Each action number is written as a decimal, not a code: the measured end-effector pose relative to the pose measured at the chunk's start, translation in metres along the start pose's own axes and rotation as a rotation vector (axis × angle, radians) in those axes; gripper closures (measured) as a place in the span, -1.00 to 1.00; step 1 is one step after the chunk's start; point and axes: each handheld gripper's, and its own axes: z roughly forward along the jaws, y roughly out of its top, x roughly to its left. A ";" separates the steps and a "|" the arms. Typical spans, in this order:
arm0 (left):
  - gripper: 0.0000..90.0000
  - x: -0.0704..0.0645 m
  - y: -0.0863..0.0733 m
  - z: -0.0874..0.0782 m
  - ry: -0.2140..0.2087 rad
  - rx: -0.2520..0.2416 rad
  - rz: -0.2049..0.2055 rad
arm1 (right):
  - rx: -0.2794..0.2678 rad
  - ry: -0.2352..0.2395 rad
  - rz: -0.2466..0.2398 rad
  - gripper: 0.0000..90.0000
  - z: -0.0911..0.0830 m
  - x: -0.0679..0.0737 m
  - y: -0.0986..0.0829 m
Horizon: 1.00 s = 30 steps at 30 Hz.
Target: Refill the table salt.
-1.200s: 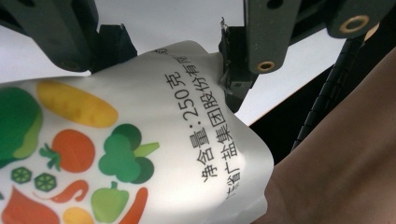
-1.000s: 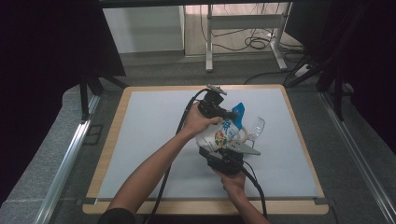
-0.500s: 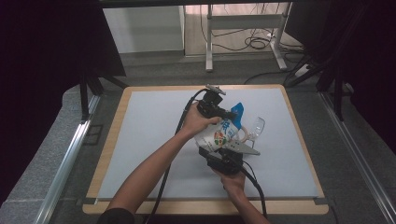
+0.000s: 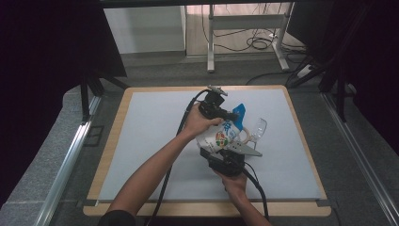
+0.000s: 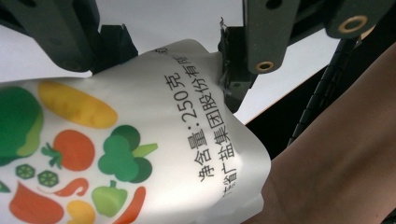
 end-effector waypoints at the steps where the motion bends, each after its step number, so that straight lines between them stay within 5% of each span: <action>1: 0.99 0.000 0.000 0.000 0.001 0.001 0.001 | -0.003 -0.001 0.001 0.21 0.000 0.000 0.000; 30: 0.99 0.000 0.003 0.003 0.004 0.015 0.002 | -0.022 -0.013 0.014 0.21 0.000 0.002 0.001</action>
